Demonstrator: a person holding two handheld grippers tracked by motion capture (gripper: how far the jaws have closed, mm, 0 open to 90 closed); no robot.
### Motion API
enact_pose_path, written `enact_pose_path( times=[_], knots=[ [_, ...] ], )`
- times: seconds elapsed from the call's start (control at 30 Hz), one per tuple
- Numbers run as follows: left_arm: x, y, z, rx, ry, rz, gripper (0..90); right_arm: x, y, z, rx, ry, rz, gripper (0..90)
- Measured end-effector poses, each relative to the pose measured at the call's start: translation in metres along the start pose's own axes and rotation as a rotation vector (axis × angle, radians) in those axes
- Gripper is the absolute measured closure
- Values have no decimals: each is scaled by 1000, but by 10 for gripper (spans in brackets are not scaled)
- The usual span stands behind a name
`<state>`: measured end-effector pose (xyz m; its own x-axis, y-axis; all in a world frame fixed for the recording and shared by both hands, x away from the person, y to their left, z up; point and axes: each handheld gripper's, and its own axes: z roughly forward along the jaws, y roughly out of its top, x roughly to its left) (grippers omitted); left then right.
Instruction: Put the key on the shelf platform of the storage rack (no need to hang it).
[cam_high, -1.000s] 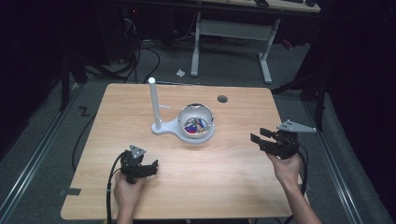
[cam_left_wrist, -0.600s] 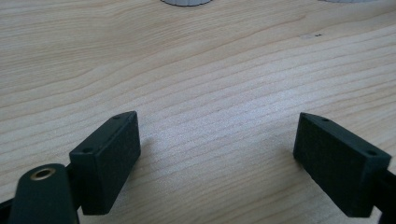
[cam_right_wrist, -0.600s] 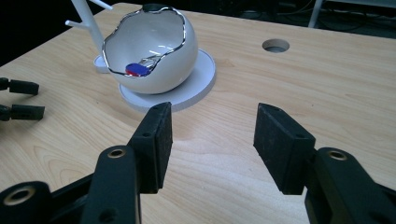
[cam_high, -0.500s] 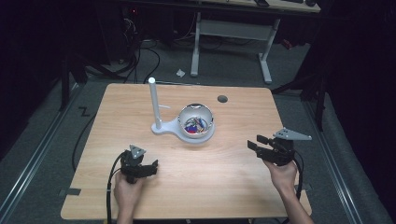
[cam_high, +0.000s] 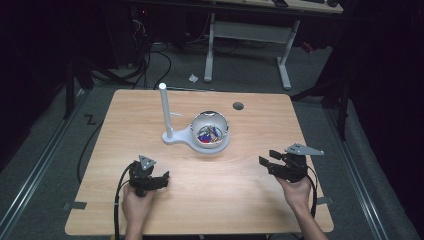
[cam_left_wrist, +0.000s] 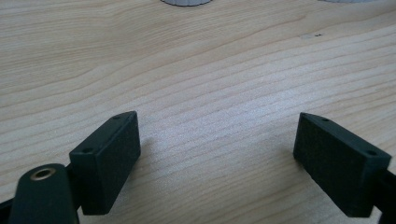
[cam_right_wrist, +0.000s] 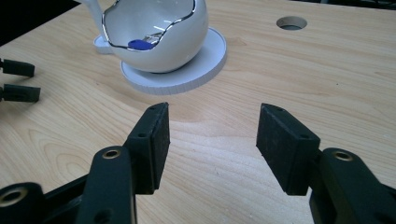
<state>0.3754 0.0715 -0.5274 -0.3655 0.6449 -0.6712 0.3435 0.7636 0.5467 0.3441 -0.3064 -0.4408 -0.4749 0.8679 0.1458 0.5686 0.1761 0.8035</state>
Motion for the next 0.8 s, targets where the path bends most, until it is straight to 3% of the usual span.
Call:
enact_pose_path(
  times=[0.37,0.8],
  knots=[
    [0,0,0,0,0,1,151,5,-12,16,23,16,13,442],
    [0,0,0,0,0,0,151,10,-24,33,56,3,-4,441]
  ],
)
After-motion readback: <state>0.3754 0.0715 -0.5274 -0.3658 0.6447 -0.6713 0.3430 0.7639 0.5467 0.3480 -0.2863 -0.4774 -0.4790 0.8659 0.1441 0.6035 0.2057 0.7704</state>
